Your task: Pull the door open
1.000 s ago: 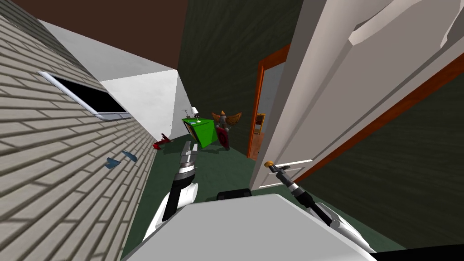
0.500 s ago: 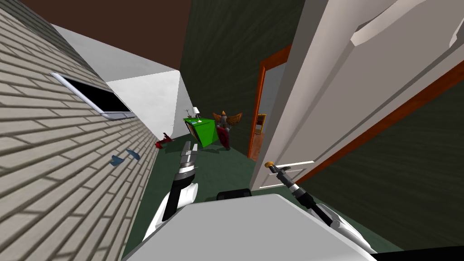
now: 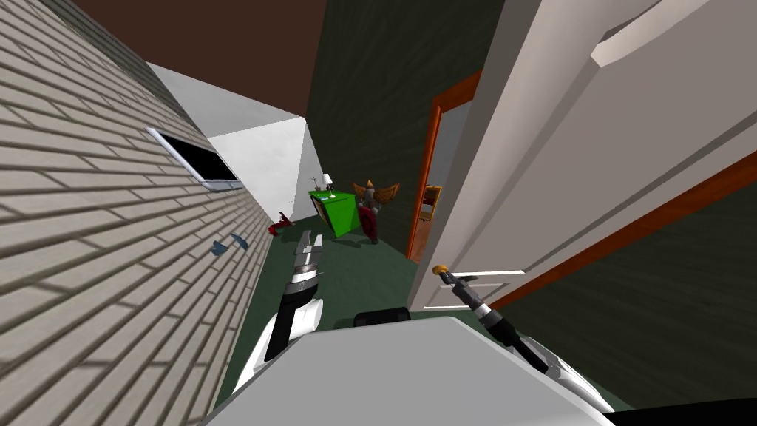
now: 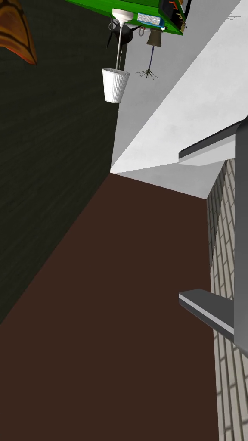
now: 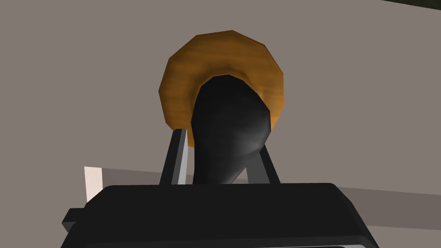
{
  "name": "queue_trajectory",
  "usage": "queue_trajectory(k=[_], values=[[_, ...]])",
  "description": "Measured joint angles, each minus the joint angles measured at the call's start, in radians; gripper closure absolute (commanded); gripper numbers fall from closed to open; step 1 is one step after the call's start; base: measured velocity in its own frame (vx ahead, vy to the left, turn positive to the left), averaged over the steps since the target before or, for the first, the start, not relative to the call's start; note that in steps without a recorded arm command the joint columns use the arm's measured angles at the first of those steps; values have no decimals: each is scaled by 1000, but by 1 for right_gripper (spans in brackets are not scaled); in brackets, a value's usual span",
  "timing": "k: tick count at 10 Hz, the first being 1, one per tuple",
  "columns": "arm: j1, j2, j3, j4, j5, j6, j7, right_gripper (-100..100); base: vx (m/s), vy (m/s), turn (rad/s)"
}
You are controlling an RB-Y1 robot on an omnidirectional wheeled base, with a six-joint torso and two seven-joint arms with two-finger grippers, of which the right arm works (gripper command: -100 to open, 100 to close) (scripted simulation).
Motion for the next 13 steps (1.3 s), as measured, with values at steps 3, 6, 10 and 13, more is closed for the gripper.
queue_trajectory(k=[3,6,10,13], values=[[-16,1,14,17,5,-40,1,100,-171,-86,74],[-12,-3,26,14,10,-69,2,100,-192,-41,-14],[-9,-8,31,9,9,-82,2,100,-207,-40,-29],[-12,-14,28,9,6,-86,3,100,-187,-23,-68]])
